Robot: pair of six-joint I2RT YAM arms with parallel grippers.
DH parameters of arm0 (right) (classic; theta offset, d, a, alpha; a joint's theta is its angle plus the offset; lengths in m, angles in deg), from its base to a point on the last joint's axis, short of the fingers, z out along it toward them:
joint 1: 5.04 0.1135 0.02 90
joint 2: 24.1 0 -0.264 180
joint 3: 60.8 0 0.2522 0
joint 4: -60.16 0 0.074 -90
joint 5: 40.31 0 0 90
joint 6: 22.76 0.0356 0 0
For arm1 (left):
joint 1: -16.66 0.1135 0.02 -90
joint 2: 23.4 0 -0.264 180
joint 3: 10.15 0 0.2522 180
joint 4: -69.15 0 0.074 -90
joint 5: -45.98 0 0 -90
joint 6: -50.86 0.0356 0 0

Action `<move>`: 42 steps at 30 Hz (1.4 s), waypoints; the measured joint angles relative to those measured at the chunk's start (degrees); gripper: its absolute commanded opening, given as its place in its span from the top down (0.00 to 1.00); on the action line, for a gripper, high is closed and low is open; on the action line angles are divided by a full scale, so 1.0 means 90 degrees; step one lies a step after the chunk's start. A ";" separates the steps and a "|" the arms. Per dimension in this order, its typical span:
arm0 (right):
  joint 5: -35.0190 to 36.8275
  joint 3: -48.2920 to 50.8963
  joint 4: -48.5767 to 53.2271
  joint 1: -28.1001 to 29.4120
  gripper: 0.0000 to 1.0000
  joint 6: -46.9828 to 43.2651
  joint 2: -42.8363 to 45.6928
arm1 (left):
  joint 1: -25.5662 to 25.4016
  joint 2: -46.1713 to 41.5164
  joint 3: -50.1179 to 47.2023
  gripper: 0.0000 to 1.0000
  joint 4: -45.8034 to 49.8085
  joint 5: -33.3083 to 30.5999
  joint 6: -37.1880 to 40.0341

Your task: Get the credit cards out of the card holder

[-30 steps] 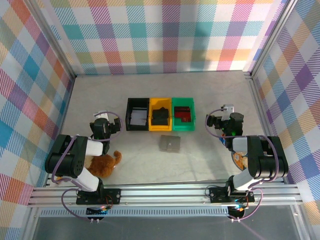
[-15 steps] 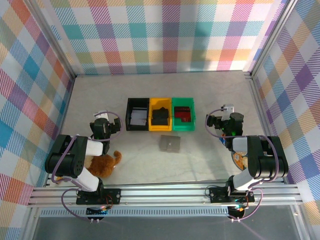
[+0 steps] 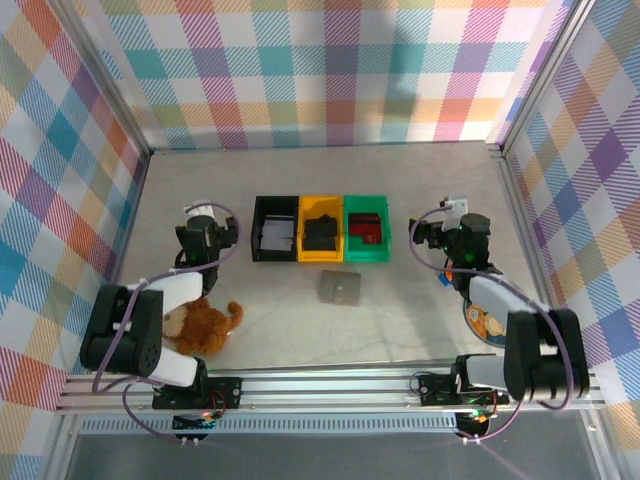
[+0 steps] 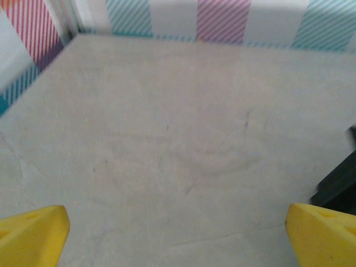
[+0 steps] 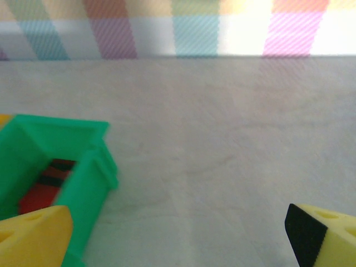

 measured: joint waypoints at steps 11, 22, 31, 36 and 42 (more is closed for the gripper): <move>-0.0478 -0.2450 0.2586 0.0209 0.01 0.2620 0.0729 | 0.0027 -0.0542 0.3383 0.00 0.3689 0.0729 -0.2686; -0.0491 -0.2657 0.4214 0.0459 0.01 0.2943 0.0835 | 0.0041 -0.1003 0.2290 0.00 0.4398 0.2212 -0.3718; 0.0085 -0.3254 0.5275 0.1530 0.01 0.2713 0.0695 | 0.0029 -0.1154 0.2616 0.00 0.5136 0.2710 -0.4029; 0.0192 -0.3254 0.5853 0.2047 0.05 0.2786 0.0627 | -0.0015 -0.1508 0.2334 0.00 0.5518 0.2722 -0.4114; 0.0236 -0.3009 0.6181 0.2696 0.09 0.3111 0.0612 | -0.0372 -0.1717 0.2079 0.00 0.5775 0.2880 -0.4138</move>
